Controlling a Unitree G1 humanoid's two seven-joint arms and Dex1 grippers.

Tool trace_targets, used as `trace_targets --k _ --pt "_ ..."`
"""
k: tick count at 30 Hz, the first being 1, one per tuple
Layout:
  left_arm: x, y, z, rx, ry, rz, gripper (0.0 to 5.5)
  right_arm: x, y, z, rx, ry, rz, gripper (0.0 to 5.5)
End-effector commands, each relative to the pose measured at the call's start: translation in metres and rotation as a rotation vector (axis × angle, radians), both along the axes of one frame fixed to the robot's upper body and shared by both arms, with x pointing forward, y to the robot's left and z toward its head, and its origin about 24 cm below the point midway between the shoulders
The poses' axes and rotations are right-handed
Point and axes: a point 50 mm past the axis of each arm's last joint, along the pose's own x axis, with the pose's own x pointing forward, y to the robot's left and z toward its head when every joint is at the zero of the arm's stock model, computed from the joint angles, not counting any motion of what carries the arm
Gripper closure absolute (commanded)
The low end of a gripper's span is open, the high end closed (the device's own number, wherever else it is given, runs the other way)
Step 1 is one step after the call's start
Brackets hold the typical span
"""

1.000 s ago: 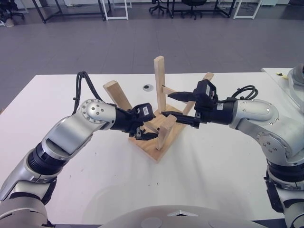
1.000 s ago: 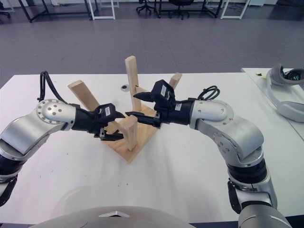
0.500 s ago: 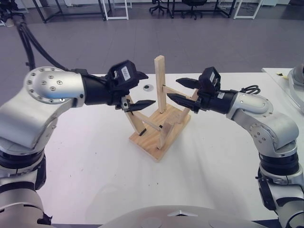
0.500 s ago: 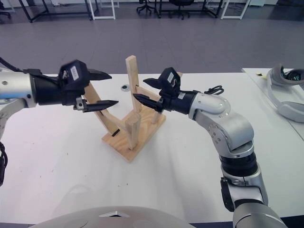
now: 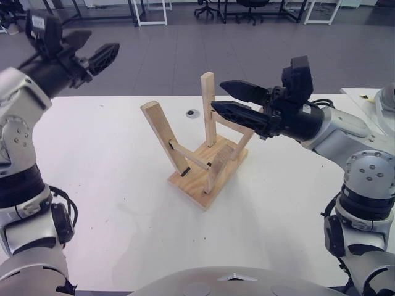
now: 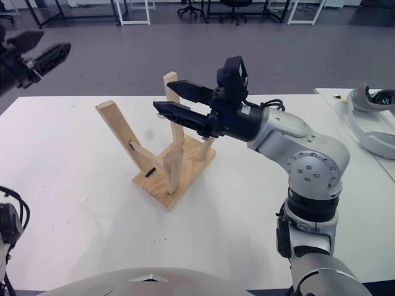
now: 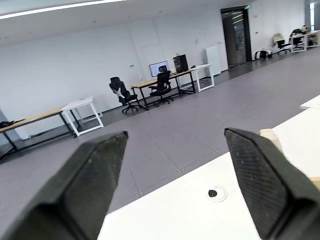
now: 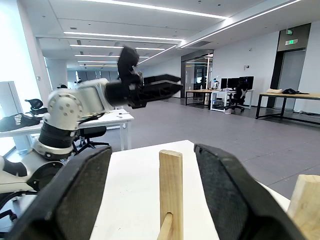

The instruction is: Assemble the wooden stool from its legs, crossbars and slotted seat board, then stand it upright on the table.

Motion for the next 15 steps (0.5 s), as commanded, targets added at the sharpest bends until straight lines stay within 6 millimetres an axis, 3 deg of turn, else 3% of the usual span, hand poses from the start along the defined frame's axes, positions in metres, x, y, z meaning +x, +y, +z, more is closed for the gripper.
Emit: trace_targets --k 1,5,7,10,15 --pt "0.007 0.007 -0.078 -0.041 0.189 0.067 1.93 0.009 -0.025 -0.01 -0.161 0.034 -0.115 2.41" --pt "0.001 -0.003 -0.146 -0.04 0.368 -0.002 1.93 -0.002 -0.057 -0.083 -0.534 0.261 -0.189 2.41" --pt "-0.008 -0.001 -0.177 -0.032 0.483 -0.05 1.93 -0.01 -0.063 -0.114 -0.663 0.343 -0.177 2.41" --pt "-0.018 0.002 -0.207 -0.018 0.576 -0.105 1.93 -0.007 -0.057 -0.144 -0.722 0.397 -0.238 2.41" --pt "-0.024 -0.017 -0.246 -0.052 0.682 -0.222 1.93 0.012 -0.035 -0.19 -0.835 0.408 -0.397 2.41"
